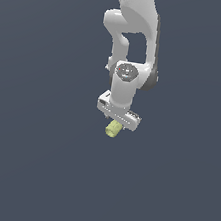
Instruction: Pick up the object and move it to a goal position.
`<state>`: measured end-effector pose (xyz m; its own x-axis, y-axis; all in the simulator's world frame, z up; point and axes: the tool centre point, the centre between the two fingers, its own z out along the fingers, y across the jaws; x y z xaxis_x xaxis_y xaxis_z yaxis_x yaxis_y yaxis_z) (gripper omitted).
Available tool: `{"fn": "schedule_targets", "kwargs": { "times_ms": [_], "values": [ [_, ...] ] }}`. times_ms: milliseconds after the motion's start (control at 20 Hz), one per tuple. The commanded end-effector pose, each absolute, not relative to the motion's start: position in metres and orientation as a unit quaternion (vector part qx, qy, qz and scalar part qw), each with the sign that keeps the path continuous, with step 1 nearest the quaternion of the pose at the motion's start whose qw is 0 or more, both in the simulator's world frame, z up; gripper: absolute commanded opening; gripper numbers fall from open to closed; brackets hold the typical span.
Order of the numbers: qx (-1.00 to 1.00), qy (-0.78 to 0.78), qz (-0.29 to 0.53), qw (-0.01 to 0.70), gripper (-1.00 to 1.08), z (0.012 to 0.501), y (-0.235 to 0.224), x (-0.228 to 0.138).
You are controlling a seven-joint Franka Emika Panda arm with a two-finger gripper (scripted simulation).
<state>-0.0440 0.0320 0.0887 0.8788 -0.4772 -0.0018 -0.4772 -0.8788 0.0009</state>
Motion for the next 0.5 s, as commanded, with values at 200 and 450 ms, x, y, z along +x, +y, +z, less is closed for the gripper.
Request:
{"fn": "schedule_targets", "kwargs": {
  "times_ms": [200,450],
  "values": [
    [0.968,-0.25,0.0,0.0,1.0,0.087,0.032,-0.044],
    [0.968,-0.25,0.0,0.0,1.0,0.072,0.032,-0.045]
  ]
}}
